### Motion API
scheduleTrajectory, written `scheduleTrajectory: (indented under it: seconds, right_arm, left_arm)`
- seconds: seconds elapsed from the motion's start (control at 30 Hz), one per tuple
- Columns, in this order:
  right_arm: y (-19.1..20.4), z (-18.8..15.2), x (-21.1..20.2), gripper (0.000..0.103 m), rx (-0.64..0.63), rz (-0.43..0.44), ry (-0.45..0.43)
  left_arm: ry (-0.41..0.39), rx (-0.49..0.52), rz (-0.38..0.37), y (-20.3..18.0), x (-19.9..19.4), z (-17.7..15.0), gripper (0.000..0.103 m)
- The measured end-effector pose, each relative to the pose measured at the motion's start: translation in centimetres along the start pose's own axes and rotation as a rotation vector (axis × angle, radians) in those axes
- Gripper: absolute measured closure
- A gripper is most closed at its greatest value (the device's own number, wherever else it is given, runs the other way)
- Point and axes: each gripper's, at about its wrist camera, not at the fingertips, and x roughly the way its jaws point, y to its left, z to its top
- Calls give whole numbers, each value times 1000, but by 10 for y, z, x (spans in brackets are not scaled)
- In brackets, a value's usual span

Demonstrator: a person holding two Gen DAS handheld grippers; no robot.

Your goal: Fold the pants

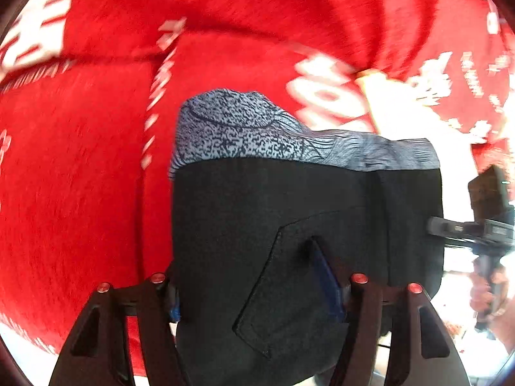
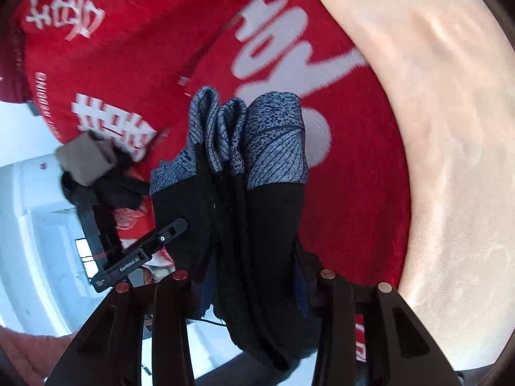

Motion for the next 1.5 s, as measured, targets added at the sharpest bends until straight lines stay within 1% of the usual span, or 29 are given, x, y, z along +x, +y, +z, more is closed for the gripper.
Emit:
scheduleTrajectory:
  seconds: [0.03,0.07,0.1,0.13,0.17,0.23,0.27,0.3,0.33,0.37,0.43,0.5,0.57,0.63,0.67,0.73,0.77,0.83,0.87,0.93,1.0,1.03,1.13,1.23,1.3,1.33,1.4,1.43,1.5]
  right_arm:
    - [0,1,5,53,-13,-59,-5]
    - [0,1,6,47,-18,-94,-14]
    - [1,2,5,46,-10,-117,-20]
    - [2,1,2,44,-5,-148,-30]
    - [5,-1,-4,44,-4,-194,-47]
    - [13,-6,-20,44,-15,-283,-96]
    - [21,-8,-30,45,-29,-316,-130]
    - [30,-10,-42,47,-49,-328,-168]
    - [36,-13,-49,66,-69,-322,-195]
    - [45,-14,-54,79,-91,-315,-218]
    - [59,-13,-54,81,-128,-310,-239]
    - [69,-9,-37,81,-164,-317,-220]
    - [74,0,-13,81,-185,-355,-201]
    - [71,6,8,81,-186,-394,-182]
    - [68,8,16,81,-193,-420,-182]
    - [65,10,18,84,-212,-431,-202]
    - [64,12,18,84,-221,-453,-200]
    - [59,15,18,84,-220,-431,-188]
    - [58,16,16,84,-210,-421,-187]
    - [60,13,14,84,-210,-424,-181]
    - [63,6,12,80,-206,-447,-171]
    - [64,0,9,80,-207,-466,-169]
    - [65,-24,3,71,-195,-505,-155]
    - [66,-56,-1,70,-201,-522,-143]
    - [66,-72,3,69,-225,-565,-121]
    - [65,-80,8,67,-241,-602,-101]
    - [61,-88,12,65,-251,-647,-83]
    - [58,-91,12,64,-239,-655,-78]
    - [56,-92,7,63,-199,-647,-76]
  left_arm:
    - [6,-8,28,7,8,-3,17]
    - [-34,-30,36,13,10,-5,9]
    - [-54,-52,46,18,10,-5,5]
    - [-49,-71,46,22,8,-5,5]
    - [-55,-85,63,23,3,-6,5]
    - [-95,-89,133,24,-18,-9,5]
    - [-118,-89,149,24,-30,-10,5]
    - [-146,-88,142,25,-43,-11,5]
    - [-169,-81,120,23,-55,-10,5]
    - [-184,-70,104,21,-62,-9,5]
    - [-222,-3,44,7,-76,-2,5]
    - [-234,54,15,-6,-72,5,5]
    - [-240,104,-1,-20,-60,13,5]
    - [-226,125,21,-27,-37,21,5]
    - [-208,115,30,-25,-24,23,5]
    - [-174,80,65,-15,-1,24,5]
    - [-160,70,70,-8,8,23,5]
    - [-156,34,44,1,12,22,2]
    - [-149,23,39,3,12,22,2]
    - [-142,35,63,1,8,20,2]
    - [-131,32,86,1,1,15,2]
    - [-128,30,96,2,-3,11,2]
    - [-128,8,124,8,-16,-4,2]
    - [-122,4,159,12,-27,-23,2]
    - [-103,9,182,15,-32,-40,2]
    - [-89,8,191,16,-31,-45,2]
    - [-51,9,219,18,-26,-57,2]
    - [-30,8,241,18,-24,-64,2]
    - [-21,2,246,17,-27,-71,2]
